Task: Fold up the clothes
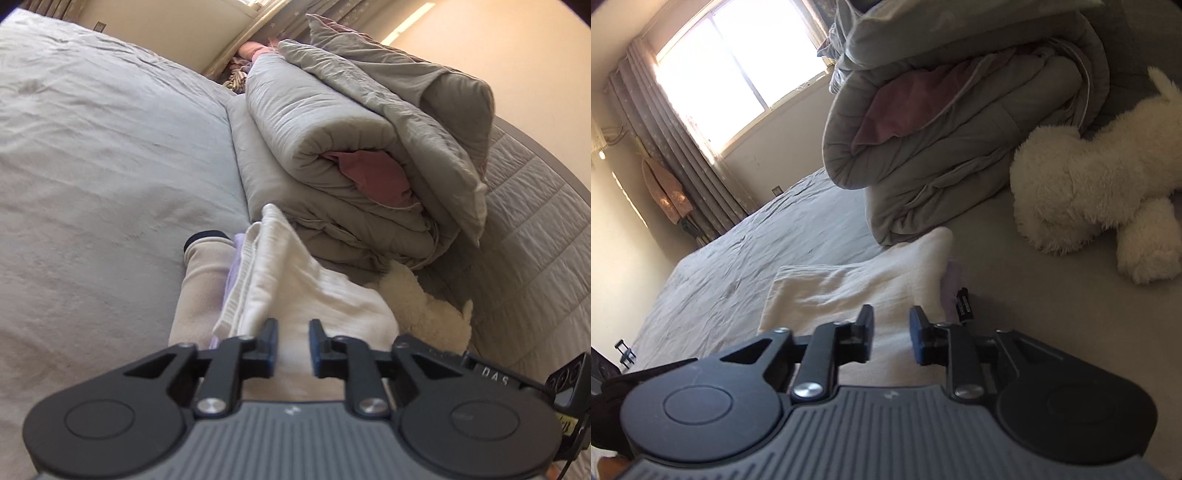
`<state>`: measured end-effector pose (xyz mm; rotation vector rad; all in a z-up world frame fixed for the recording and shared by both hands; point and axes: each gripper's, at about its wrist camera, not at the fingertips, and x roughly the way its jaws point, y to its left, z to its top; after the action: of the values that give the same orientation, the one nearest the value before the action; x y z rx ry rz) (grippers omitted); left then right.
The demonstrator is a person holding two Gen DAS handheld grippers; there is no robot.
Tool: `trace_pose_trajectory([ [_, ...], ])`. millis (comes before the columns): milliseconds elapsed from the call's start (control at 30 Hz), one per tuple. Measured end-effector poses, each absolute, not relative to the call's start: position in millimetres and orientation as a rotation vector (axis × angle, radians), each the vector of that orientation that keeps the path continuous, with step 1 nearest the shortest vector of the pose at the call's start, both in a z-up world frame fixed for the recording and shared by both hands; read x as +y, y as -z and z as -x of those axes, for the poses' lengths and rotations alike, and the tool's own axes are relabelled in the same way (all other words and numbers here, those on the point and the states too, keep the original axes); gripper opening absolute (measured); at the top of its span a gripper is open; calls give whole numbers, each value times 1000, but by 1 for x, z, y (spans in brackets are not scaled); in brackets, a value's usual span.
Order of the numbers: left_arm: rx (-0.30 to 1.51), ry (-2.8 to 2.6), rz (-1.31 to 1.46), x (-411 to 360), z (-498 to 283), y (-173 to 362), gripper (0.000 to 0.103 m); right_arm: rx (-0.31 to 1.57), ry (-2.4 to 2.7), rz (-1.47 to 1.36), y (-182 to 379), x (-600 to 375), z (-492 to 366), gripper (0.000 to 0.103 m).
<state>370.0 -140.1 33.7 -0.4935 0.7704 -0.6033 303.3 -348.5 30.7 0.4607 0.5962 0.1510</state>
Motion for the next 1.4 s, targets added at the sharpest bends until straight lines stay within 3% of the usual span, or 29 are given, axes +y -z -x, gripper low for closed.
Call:
trace_pose_trajectory([
  [200, 811, 569, 397, -130, -335, -58, 36, 600, -132, -436, -56, -341, -272, 37],
  [467, 815, 518, 300, -117, -281, -87, 62, 620, -107, -430, -76, -335, -219, 46],
  [667, 805, 475, 224, -114, -238, -106, 78, 614, -104, -400, -95, -332, -177, 58],
  [1033, 769, 421, 60, -107, -155, -143, 88, 606, -157, -365, -129, -319, -107, 62],
  [1200, 787, 407, 41, -98, -117, -158, 101, 600, -176, -350, -143, -310, -77, 64],
  [1400, 790, 368, -15, -85, -75, -164, 102, 583, -188, -327, -150, -298, -41, 81],
])
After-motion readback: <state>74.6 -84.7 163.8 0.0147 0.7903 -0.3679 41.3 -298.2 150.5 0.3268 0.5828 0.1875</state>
